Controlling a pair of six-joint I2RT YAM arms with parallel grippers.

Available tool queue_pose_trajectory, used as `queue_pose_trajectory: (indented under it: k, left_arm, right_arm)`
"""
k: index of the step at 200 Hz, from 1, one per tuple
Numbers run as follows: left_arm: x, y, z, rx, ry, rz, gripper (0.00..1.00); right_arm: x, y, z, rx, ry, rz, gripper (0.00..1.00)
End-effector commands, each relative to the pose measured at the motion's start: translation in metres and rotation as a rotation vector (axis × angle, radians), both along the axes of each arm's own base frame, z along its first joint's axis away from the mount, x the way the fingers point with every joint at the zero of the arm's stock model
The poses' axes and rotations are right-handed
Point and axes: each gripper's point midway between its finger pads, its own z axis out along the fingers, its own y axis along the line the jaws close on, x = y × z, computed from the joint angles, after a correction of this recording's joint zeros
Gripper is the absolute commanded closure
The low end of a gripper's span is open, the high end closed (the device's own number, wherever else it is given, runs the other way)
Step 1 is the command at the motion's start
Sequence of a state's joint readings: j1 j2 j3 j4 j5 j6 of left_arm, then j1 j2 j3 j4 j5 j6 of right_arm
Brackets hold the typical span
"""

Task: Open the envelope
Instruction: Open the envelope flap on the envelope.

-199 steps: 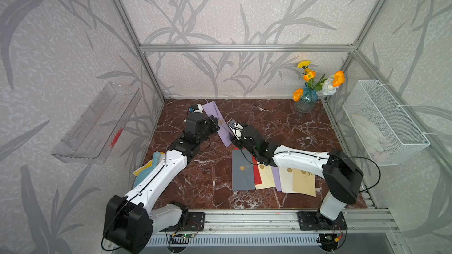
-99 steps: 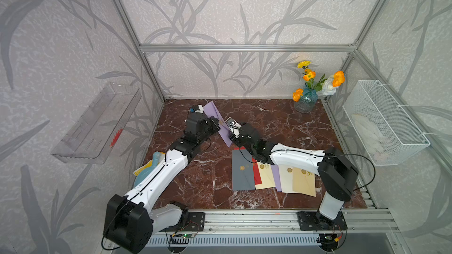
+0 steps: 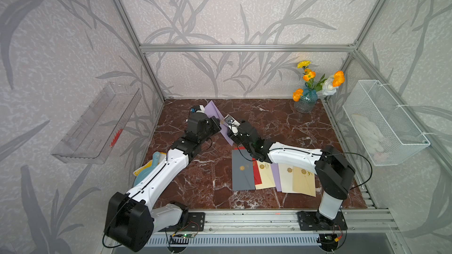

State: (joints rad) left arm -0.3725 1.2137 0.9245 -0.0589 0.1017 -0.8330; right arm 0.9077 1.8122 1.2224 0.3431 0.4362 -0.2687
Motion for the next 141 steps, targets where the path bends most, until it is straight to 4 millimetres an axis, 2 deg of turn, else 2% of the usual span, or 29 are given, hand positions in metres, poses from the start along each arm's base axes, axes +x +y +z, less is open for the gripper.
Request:
queue_pose_trajectory:
  k: [1,141]
  left_arm:
    - [-0.007,-0.01,-0.011,-0.007,0.042,-0.047,1.0]
    - [-0.01,-0.015,-0.01,-0.014,0.043,-0.072,1.0]
  right_arm:
    - [0.012,0.002,0.029,0.056,-0.077,-0.033,0.34]
    - [0.019,0.009,0.039,0.039,-0.143,-0.026,0.34]
